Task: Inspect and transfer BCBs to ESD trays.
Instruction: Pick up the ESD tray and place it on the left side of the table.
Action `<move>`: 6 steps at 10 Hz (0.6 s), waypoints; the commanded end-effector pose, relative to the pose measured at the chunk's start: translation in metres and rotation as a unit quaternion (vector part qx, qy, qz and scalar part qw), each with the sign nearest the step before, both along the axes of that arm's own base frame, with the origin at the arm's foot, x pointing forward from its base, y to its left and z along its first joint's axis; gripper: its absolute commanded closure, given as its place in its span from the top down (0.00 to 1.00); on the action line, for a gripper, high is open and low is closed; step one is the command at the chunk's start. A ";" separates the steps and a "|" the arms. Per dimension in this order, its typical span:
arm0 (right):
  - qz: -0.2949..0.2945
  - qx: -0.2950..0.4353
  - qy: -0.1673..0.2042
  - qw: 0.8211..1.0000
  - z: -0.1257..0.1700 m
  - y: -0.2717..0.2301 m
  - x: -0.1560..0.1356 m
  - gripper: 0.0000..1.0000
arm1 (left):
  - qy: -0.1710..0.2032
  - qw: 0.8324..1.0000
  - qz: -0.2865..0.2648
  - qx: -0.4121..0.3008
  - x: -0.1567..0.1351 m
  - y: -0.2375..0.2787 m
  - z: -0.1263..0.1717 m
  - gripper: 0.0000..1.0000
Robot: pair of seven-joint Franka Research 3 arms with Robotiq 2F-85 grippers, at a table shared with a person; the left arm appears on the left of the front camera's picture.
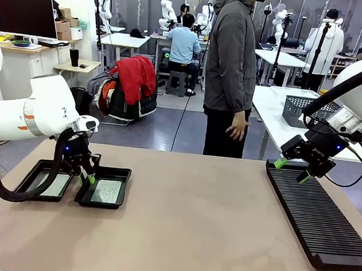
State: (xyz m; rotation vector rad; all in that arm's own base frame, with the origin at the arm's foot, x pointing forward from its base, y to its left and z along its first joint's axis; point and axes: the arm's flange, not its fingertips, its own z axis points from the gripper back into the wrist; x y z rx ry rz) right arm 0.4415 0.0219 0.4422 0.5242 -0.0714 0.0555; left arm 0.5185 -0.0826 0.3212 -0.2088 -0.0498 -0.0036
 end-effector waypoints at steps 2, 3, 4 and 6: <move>-0.010 -0.003 0.004 1.000 0.001 0.002 -0.001 1.00 | 0.007 0.999 -0.004 0.043 -0.005 -0.010 0.033 0.70; -0.010 -0.003 0.004 1.000 0.001 0.002 -0.001 1.00 | 0.010 0.998 -0.007 0.056 -0.008 -0.014 0.044 0.64; -0.010 -0.003 0.004 1.000 0.001 0.002 -0.001 1.00 | 0.015 0.997 -0.013 0.068 -0.013 -0.017 0.054 0.88; -0.010 -0.003 0.004 1.000 0.001 0.002 -0.001 1.00 | 0.023 0.995 -0.019 0.099 -0.021 -0.021 0.073 1.00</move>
